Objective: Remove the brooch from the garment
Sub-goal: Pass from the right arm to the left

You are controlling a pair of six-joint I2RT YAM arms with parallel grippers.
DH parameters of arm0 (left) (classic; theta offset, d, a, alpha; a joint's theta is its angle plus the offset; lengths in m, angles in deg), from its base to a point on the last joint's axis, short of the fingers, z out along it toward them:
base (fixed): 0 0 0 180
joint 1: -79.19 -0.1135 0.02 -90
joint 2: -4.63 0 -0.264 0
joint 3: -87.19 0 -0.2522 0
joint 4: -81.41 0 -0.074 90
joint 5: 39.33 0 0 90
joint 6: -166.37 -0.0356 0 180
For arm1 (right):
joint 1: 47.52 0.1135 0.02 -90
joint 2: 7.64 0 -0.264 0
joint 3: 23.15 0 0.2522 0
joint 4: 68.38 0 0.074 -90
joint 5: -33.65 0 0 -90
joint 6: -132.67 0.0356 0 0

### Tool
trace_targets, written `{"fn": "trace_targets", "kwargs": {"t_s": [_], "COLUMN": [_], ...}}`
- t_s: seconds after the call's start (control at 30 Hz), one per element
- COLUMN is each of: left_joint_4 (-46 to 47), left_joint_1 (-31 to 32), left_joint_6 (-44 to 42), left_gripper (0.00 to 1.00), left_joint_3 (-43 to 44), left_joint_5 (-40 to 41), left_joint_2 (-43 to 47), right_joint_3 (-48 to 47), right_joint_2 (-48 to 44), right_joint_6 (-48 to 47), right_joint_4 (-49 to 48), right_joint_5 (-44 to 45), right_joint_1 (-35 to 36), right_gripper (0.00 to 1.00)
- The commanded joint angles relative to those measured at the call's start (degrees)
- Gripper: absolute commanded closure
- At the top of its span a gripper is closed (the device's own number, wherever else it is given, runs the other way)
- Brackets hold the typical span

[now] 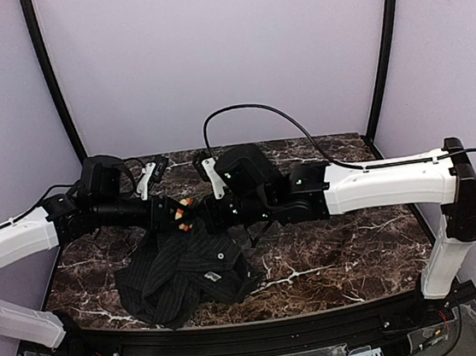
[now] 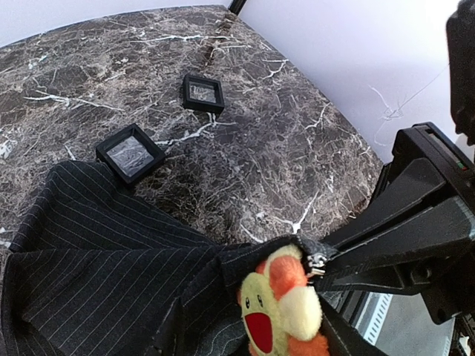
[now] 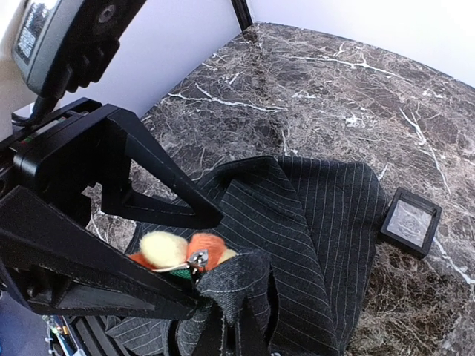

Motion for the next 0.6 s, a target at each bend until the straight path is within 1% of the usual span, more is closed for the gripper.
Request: {"fn": "trace_targets", "kwargs": {"t_s": [0.0,0.13,0.2,0.27,0.33,0.37,0.4,0.43,0.53,0.57], "left_joint_4": [-0.59,-0.53,-0.56,-0.48,-0.26,-0.17,0.11,0.27,1.18,1.50], "left_joint_1": [0.20,0.19,0.20,0.20,0.20,0.20,0.20,0.20,0.20,0.20], "left_joint_6": [0.10,0.00,-0.05,-0.08,0.00,0.12,0.16,0.29,0.45,0.39], "left_gripper": [0.41,0.43,0.47,0.59,0.65,0.66,0.70,0.72,0.84,0.87], "left_joint_3": [0.99,0.86,0.81,0.73,0.58,0.48,0.40,0.28,-0.03,-0.13], "left_joint_5": [0.19,0.24,0.39,0.45,0.54,0.48,0.36,-0.01,-0.85,-0.96], "left_joint_2": [-0.87,-0.99,-0.96,-0.96,-1.01,-1.02,-1.07,-1.11,-1.28,-1.29], "right_joint_3": [-2.57,-2.77,-2.70,-2.78,-2.64,-2.48,-2.28,-2.06,-1.30,-0.94], "right_joint_2": [0.99,1.13,1.13,1.08,1.06,0.97,0.88,0.72,0.22,0.04], "right_joint_6": [-0.60,-0.63,-0.71,-0.88,-1.07,-1.13,-1.26,-1.42,-1.87,-2.24], "right_joint_4": [0.60,0.77,0.67,0.73,0.65,0.67,0.56,0.40,-0.13,-0.37], "right_joint_5": [2.18,2.24,2.23,2.17,1.85,1.71,1.50,1.15,-0.19,-0.82], "right_joint_1": [0.88,0.99,1.07,1.14,1.13,1.16,1.24,1.24,1.21,1.18], "right_gripper": [1.00,1.00,1.00,1.00,1.00,1.00,1.00,1.00,1.00,1.00]}}
